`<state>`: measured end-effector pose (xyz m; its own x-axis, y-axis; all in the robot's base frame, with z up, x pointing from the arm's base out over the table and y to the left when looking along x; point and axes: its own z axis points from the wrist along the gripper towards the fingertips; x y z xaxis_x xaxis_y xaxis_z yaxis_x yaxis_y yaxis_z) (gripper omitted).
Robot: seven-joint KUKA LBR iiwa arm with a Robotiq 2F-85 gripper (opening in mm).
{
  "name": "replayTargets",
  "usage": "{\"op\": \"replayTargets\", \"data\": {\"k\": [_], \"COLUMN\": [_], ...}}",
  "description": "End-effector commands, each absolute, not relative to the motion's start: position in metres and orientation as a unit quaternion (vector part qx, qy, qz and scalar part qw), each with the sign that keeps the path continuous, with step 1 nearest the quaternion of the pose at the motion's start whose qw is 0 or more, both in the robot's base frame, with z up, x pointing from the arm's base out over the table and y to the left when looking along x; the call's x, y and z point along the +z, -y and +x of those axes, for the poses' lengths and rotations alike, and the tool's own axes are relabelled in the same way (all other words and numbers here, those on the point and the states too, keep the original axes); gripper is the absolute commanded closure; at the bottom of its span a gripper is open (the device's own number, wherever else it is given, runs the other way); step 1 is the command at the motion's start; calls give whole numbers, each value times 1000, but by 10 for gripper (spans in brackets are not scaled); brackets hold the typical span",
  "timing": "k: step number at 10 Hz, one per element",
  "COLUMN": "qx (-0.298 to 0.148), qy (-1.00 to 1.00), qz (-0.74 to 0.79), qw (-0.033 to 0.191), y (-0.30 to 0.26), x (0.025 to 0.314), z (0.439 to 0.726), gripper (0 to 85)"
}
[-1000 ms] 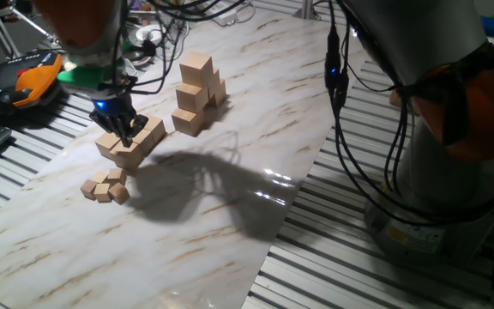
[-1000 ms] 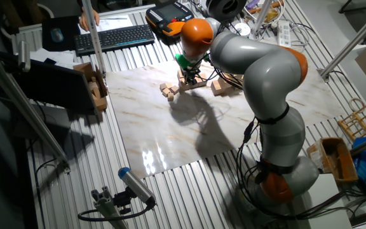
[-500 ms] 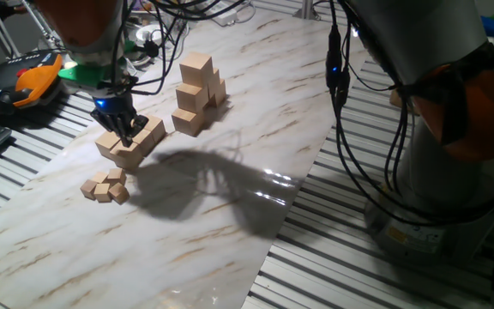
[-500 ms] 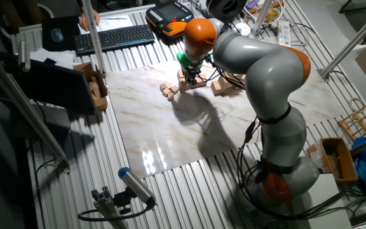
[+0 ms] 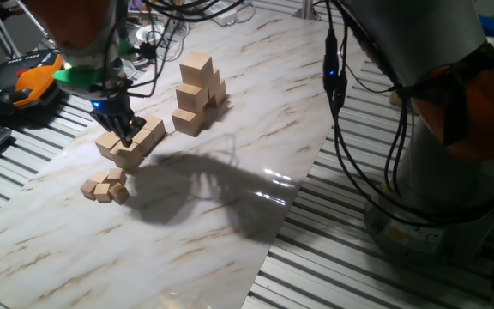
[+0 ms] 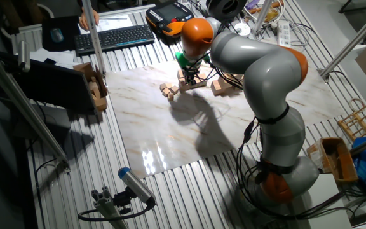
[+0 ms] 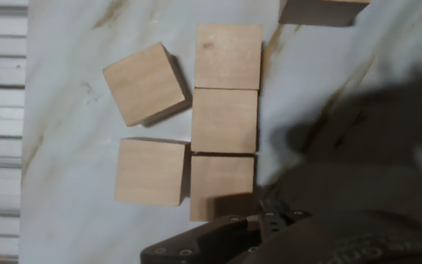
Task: Stack the blocks into a pyramid shape
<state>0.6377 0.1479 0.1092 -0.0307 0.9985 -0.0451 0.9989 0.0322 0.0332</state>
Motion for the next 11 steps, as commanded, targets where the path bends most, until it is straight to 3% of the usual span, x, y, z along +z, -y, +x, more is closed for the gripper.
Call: {"op": "replayTargets", "data": {"k": [1,5,11], "qx": [-7,5,11], "qy": [-714,-714,-718], "qz": [699,699,694], "qw": [29,40,49], "y": [-156,-162,-168], "x": [110,87,78], "z": [639,647,648], "gripper": [850,850,850]}}
